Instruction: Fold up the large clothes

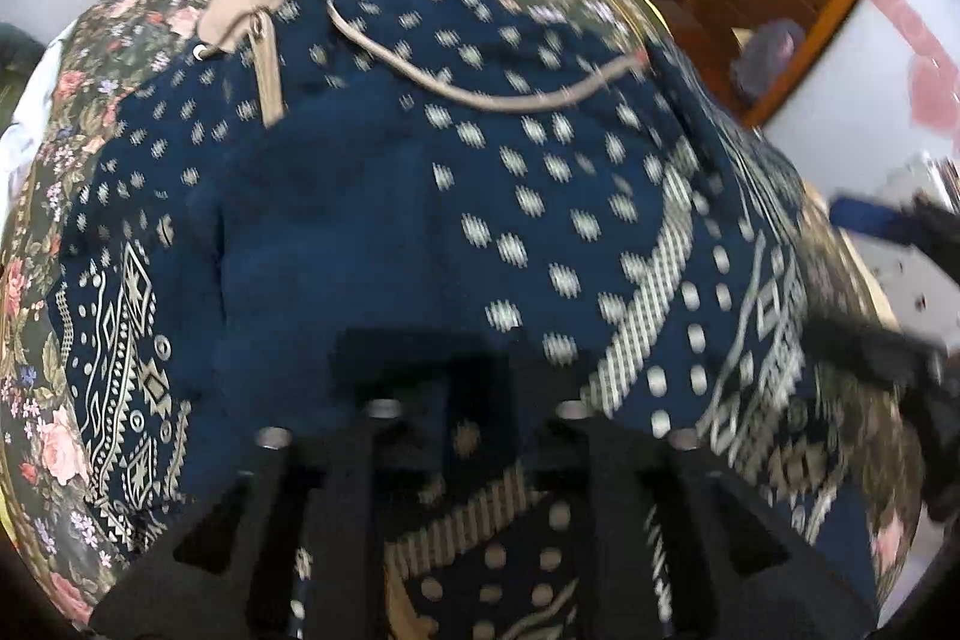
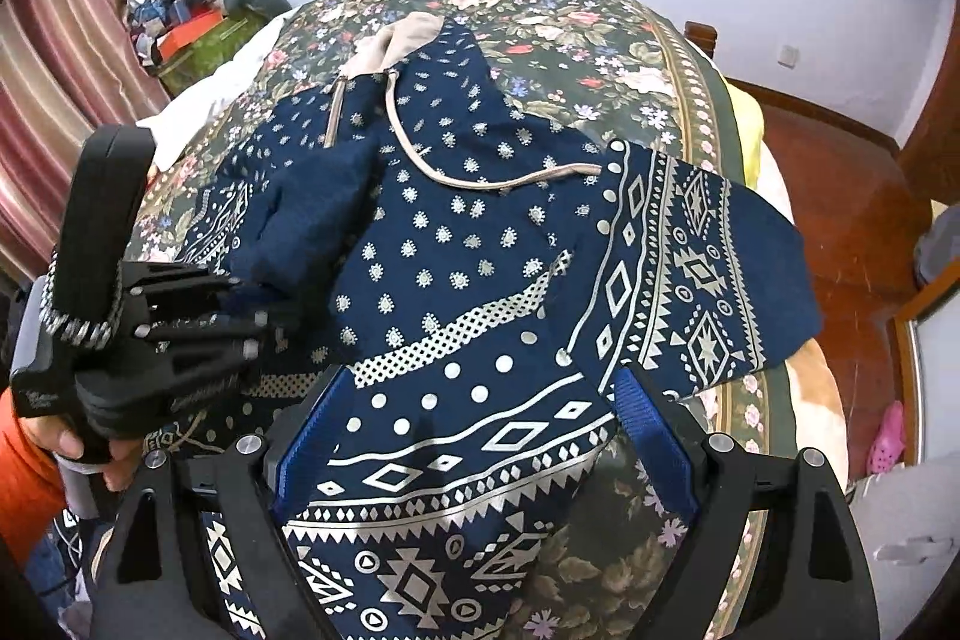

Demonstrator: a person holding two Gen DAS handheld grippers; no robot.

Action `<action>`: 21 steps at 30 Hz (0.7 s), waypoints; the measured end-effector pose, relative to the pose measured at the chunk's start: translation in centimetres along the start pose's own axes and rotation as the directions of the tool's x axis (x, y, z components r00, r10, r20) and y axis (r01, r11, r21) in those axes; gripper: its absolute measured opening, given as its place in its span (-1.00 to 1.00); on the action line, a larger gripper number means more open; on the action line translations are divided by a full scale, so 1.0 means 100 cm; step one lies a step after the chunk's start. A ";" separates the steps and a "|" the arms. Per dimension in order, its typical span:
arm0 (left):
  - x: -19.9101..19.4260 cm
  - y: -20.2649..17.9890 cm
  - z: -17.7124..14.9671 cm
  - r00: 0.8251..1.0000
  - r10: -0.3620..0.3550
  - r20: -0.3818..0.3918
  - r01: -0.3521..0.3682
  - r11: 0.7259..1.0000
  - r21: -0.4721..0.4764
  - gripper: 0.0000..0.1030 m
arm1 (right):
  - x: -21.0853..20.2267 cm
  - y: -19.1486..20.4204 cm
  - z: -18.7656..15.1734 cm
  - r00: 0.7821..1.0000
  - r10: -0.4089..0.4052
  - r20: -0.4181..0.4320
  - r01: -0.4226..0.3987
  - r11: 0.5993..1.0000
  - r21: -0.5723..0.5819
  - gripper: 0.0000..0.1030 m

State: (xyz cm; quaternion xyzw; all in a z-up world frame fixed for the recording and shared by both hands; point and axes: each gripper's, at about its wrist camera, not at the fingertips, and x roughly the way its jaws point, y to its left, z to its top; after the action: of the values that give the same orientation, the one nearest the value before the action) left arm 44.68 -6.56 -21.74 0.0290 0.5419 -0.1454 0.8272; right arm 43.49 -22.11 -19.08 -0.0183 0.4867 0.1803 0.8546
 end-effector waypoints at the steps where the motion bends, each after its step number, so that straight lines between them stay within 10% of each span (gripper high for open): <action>1: -0.004 0.001 -0.005 1.000 -0.009 0.003 0.009 1.000 0.008 -0.17 | 0.000 0.002 0.000 1.000 0.003 -0.001 -0.003 1.000 0.002 0.69; 10: -0.058 0.057 -0.042 0.998 0.018 0.058 -0.016 0.999 -0.045 0.17 | -0.004 0.049 0.017 0.999 0.030 0.023 -0.028 0.998 -0.064 0.70; 21: -0.065 0.203 -0.088 0.952 0.307 0.009 -0.295 0.920 -0.257 0.28 | 0.069 0.158 0.048 0.999 0.011 -0.049 -0.023 0.966 -0.256 0.71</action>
State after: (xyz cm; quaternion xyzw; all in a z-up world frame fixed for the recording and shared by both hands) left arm 40.00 16.00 -21.66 0.0027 0.5248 0.0530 0.8496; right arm 45.47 -4.39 -20.10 -0.1288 0.4797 0.2484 0.8316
